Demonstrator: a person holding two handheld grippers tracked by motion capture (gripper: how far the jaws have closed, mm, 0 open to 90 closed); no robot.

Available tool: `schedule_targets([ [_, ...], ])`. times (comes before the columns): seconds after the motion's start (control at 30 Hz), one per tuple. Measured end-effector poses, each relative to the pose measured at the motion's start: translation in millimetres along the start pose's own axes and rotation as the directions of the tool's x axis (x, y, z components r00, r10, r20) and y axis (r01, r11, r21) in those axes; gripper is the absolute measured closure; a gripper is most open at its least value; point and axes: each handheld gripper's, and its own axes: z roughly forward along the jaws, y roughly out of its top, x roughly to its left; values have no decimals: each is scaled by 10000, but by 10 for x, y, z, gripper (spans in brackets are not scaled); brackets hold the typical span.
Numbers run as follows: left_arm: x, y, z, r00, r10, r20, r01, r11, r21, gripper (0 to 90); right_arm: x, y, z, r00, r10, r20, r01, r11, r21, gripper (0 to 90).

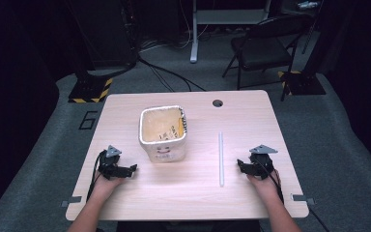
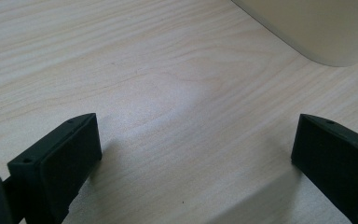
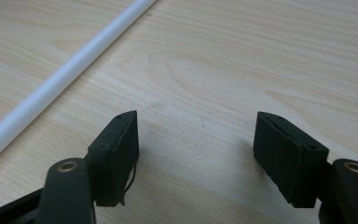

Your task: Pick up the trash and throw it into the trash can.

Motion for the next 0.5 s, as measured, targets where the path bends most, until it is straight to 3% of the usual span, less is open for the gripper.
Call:
schedule_targets([
  [0.5, 1, -1, -2, 10000, -28, -16, 28, 10000, -35, 18, 43, 30, -37, 10000, 62, -5, -62, 10000, 39, 429],
])
